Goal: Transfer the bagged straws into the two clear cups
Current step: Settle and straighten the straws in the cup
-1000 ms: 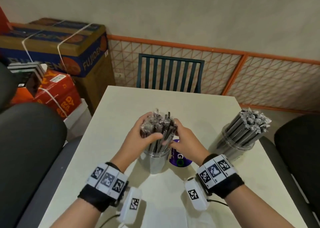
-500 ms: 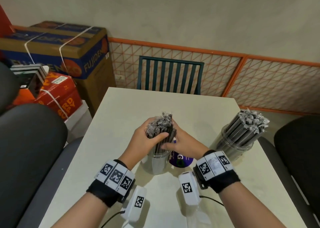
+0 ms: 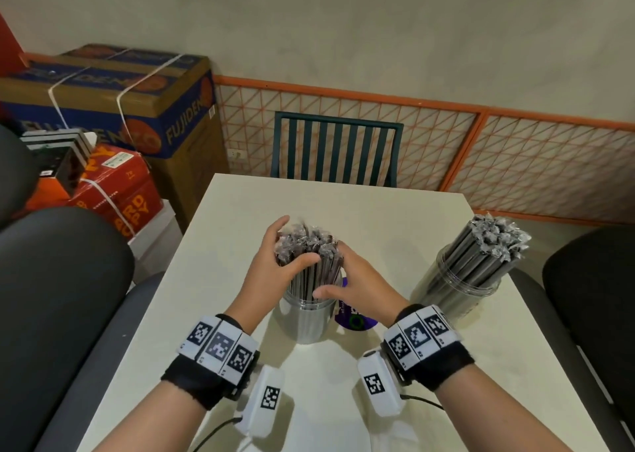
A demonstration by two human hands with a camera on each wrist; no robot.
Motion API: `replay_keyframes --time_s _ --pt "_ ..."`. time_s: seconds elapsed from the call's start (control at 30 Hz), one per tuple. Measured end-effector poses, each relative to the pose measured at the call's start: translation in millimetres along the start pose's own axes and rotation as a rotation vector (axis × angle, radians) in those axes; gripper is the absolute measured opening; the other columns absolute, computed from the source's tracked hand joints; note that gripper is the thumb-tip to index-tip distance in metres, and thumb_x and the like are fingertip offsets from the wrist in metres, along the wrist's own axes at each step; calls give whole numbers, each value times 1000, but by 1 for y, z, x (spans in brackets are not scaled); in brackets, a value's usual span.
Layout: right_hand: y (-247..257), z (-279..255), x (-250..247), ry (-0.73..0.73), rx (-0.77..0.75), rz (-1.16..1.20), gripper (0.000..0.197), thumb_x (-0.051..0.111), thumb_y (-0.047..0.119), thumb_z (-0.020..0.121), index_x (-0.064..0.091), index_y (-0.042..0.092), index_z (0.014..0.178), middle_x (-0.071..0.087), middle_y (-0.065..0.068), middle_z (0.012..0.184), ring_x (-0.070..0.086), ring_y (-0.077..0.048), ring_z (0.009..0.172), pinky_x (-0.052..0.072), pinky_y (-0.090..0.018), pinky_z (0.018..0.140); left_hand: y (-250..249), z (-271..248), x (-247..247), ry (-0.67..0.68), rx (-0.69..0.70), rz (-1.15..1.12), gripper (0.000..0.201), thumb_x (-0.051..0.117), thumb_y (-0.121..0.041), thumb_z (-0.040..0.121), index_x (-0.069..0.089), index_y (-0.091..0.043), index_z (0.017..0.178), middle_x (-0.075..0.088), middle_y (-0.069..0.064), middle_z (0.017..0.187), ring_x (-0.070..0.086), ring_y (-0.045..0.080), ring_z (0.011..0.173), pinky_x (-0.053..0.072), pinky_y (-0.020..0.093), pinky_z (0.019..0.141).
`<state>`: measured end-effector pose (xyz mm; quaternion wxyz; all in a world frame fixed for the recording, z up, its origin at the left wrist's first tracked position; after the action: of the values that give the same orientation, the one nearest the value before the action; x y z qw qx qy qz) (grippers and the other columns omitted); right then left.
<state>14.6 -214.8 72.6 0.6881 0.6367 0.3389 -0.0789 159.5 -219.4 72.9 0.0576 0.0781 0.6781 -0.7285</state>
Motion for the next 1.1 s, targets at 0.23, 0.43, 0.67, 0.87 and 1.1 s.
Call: replay_keyframes --time_s 0.23,0.43,0.67,0.87,1.1 --pt "0 6 20 -46 20 -117 79 65 22 82 18 27 146 30 3 144 41 -20 130 23 -54 114 1 -13 29 53 10 -127 106 81 -23 66 10 -39 143 46 -9 127 49 7 118 42 24 100" --pt "-5 5 7 227 69 -61 99 70 21 83 -2 22 150 22 7 154 25 -9 139 20 -32 118 -3 3 12 -39 117 20 45 69 -9 80 49 -25 118 58 -18 102 58 -13 92 41 -2 72" --pt "23 6 -30 -202 -58 87 54 71 14 80 48 21 128 60 7 119 55 -10 115 43 -29 102 -35 12 -2 20 267 69 40 73 -19 77 57 -31 112 58 -7 115 52 -12 104 39 3 91" --pt "4 -5 0 33 -26 -2 91 82 21 68 29 27 142 45 5 141 43 -8 127 37 -32 108 -8 4 1 197 88 25 68 81 -18 68 45 -32 123 60 -12 115 58 -7 104 47 14 90" --pt "-11 1 19 -82 41 43 88 82 27 68 31 30 140 50 4 134 48 -16 123 43 -36 103 8 5 4 273 27 -42 84 87 -44 47 44 -42 119 59 -17 117 57 -11 104 47 12 91"
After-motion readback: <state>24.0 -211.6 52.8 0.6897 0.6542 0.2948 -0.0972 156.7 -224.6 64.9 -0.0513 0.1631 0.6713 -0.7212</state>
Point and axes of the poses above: each hand's wrist, its own z-axis towards the middle knuckle, its own x-axis out of the palm, y = z × x, the point moved 5 cm from there along z, towards the middle knuckle
